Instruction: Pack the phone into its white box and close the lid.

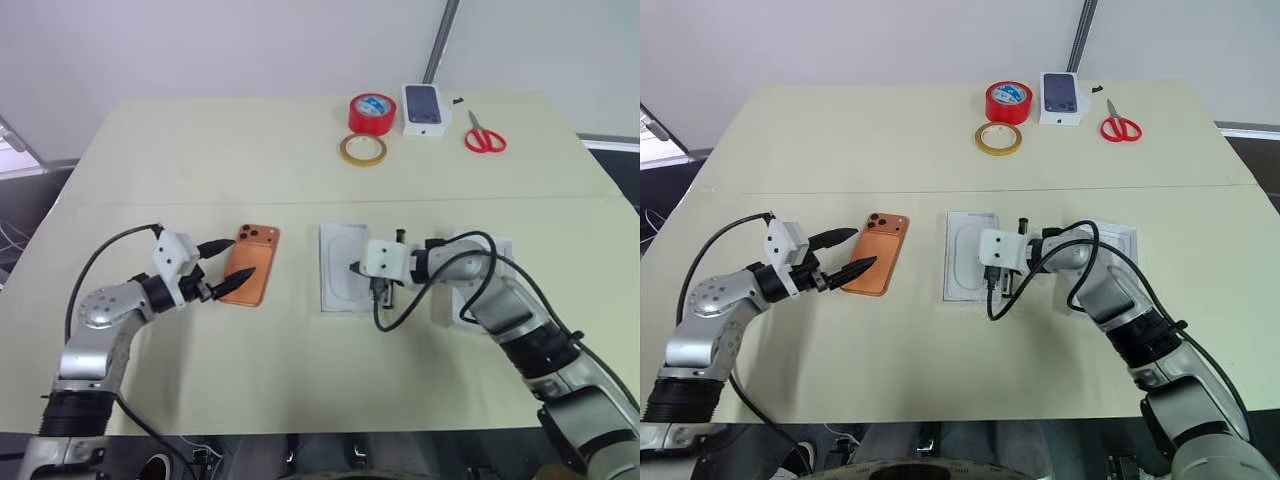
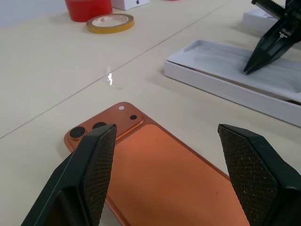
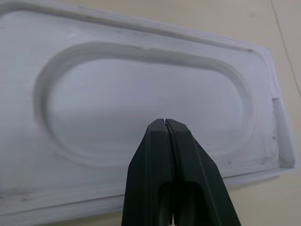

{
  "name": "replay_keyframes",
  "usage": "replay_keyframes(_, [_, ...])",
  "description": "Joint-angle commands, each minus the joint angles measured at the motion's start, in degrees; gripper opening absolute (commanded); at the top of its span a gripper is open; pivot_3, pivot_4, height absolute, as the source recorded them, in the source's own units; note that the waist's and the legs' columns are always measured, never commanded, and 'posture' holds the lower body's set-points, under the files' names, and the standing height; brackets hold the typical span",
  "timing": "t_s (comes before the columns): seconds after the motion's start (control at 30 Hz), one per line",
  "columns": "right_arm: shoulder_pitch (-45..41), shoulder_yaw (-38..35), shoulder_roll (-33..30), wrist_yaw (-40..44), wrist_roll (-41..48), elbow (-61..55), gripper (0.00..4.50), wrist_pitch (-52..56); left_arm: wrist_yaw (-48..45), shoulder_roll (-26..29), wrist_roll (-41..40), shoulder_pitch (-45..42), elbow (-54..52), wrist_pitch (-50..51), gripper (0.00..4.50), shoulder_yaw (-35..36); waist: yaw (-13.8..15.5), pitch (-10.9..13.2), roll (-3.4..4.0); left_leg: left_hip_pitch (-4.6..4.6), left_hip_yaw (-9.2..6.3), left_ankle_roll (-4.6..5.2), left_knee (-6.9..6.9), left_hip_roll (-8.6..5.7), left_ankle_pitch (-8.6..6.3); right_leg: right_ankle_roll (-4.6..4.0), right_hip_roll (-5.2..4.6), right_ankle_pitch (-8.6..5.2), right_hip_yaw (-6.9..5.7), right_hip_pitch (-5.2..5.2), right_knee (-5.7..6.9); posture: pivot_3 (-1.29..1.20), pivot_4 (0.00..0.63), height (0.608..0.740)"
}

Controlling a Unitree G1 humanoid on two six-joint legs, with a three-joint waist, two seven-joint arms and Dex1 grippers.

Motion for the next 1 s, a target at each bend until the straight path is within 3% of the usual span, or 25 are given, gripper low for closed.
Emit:
replay_keyframes(0.03, [0.1, -0.3, 1.3, -0.2, 0.1, -1.0, 0.05, 0.1, 0.1, -0.2, -0.4, -1.3, -0.4, -0.4, 3.62, 1.1, -0.1, 0.0, 0.0, 0.0, 0.0, 0.0, 0.03, 0.0, 0.0, 0.0, 0.0, 0.0, 0.0, 0.01, 0.01, 0.0, 0.15, 0.74])
replay_keyframes(0.2, [0.1, -2.4, 6.0, -2.0, 2.7, -3.0, 0.05, 3.6, 0.0, -0.2, -0.2, -2.0, 0.4, -0.1, 3.62, 1.0, -0.2, 0.0, 0.0, -0.04, 0.01, -0.03, 0.04, 0.0, 0.02, 0.0, 0.02, 0.01, 0.0, -0.09, 0.1, 0.0, 0.15, 0.74])
replay_keyframes(0.4, [-1.0, -2.7, 6.5, -4.9, 0.9, -0.8, 0.05, 0.8, 1.0, -0.1, -1.5, -3.7, 1.7, 3.7, 3.62, 1.7, -0.1, 0.0, 0.0, -0.06, 0.0, -0.05, 0.17, 0.0, 0.03, 0.0, 0.02, 0.01, 0.0, -0.11, 0.22, 0.0, 0.15, 0.74])
replay_keyframes(0.53, [-2.9, -3.4, 8.5, -7.5, 0.8, 0.9, 0.05, -0.4, 3.5, 1.1, -6.7, -7.2, 4.9, 18.9, 3.62, 3.6, -0.2, 0.0, -0.02, -0.07, 0.0, -0.02, 0.36, 0.0, 0.01, 0.0, 0.03, 0.01, 0.0, -0.12, 0.42, 0.0, 0.15, 0.74])
replay_keyframes(0.7, [-9.3, -4.5, 15.2, -7.8, 4.7, 3.0, 0.05, 2.0, 1.1, 7.5, -11.8, -11.5, 9.7, 40.3, 3.62, 4.2, -1.3, 0.0, -0.03, -0.1, -0.01, -0.02, 0.55, 0.05, 0.01, 0.0, 0.16, 0.01, 0.0, -0.23, 0.7, 0.0, 0.15, 0.74])
replay_keyframes(0.8, [-12.7, -0.7, 19.3, -7.9, 2.7, 7.7, 0.05, 0.4, -0.9, 9.9, -13.2, -15.6, 14.7, 48.2, 3.62, 3.7, -1.6, 0.0, -0.06, -0.1, -0.04, -0.03, 0.57, 0.05, 0.02, 0.0, 0.16, 0.01, 0.0, -0.24, 0.74, 0.0, 0.15, 0.74])
replay_keyframes(1.0, [-16.0, 8.1, 23.0, -5.9, -3.6, 16.9, 0.05, -2.5, -4.7, 10.8, -12.2, -20.3, 21.8, 53.8, 3.62, 0.7, -1.6, 0.0, -0.1, -0.12, -0.04, -0.19, 0.64, -0.01, 0.11, 0.0, 0.12, 0.01, -0.01, -0.23, 0.76, 0.0, 0.15, 0.74])
